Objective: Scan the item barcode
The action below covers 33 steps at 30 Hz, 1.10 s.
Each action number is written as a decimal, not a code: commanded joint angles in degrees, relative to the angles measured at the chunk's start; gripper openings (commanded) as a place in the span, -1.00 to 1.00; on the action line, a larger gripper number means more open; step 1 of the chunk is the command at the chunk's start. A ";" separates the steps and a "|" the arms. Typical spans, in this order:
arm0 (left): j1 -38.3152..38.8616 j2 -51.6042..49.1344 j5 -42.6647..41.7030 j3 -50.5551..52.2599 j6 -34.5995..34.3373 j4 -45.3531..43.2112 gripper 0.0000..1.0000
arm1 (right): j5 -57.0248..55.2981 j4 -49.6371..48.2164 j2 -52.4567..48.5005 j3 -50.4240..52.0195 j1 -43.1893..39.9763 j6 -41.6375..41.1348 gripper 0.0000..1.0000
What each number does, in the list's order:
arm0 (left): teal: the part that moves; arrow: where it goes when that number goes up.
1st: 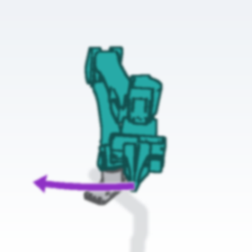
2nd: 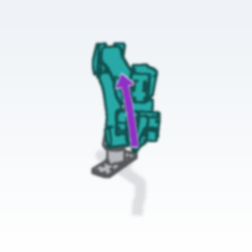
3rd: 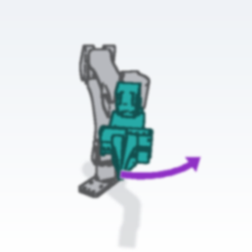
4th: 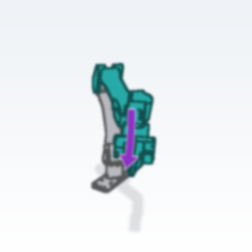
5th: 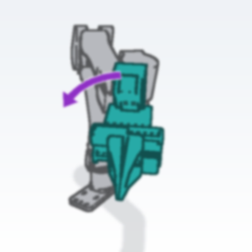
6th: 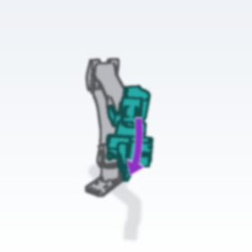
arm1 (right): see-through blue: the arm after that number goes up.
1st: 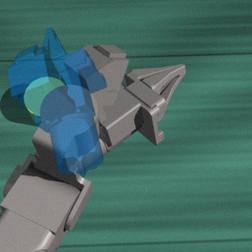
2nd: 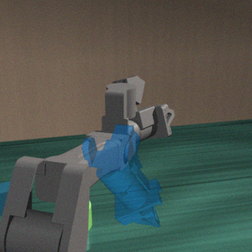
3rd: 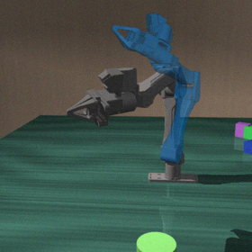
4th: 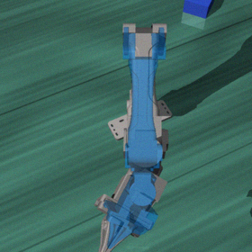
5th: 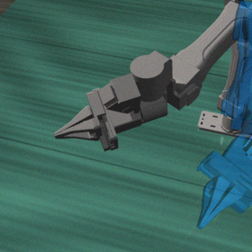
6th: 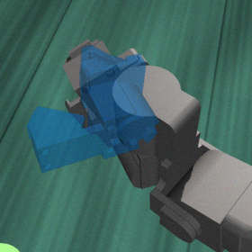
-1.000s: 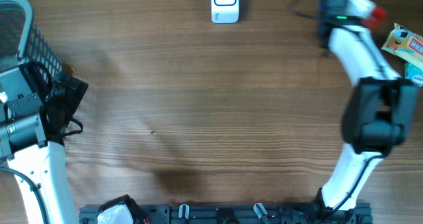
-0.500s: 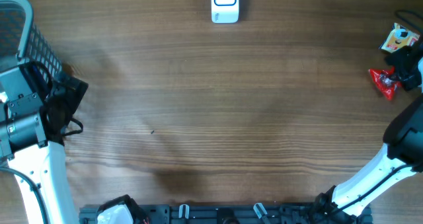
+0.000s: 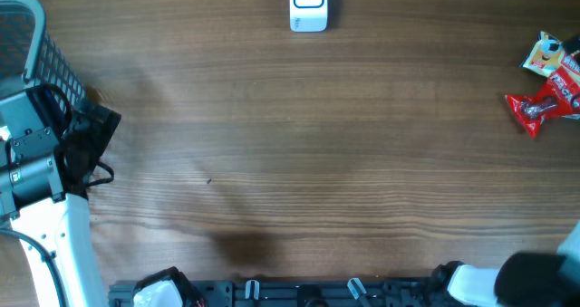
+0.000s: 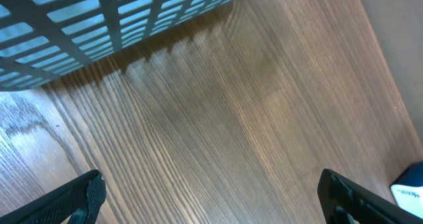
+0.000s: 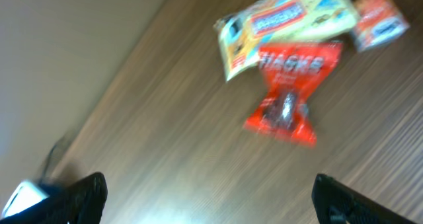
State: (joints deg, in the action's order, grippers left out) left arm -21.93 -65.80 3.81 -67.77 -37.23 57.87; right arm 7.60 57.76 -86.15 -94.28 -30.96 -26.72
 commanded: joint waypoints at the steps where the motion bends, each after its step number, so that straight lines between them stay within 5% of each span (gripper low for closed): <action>1: -0.37 -0.22 0.76 -0.11 -0.72 -0.13 1.00 | 7.54 8.28 1.70 0.24 5.09 5.75 0.99; 5: -0.37 -0.22 0.76 -0.11 -0.72 -0.13 1.00 | 7.54 17.84 1.86 3.89 17.73 7.13 0.99; 10: -0.37 -0.22 0.76 -0.11 -0.72 -0.13 1.00 | 7.28 17.75 1.86 12.94 36.63 7.08 0.99; 18: -0.37 -0.22 0.76 -0.11 -0.72 -0.13 1.00 | 3.76 20.48 3.04 13.64 56.46 7.17 1.00; 24: -0.37 -0.22 0.76 -0.11 -0.74 -0.13 1.00 | 3.41 23.69 3.43 13.64 60.96 7.06 1.00; 33: -0.37 -0.22 0.76 -0.11 -0.74 -0.13 1.00 | 3.39 10.34 3.43 13.64 60.96 7.08 0.99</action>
State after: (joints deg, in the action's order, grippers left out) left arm -21.93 -65.80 3.81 -67.77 -37.23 57.87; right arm 11.88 71.42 -83.88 -80.75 29.87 -20.23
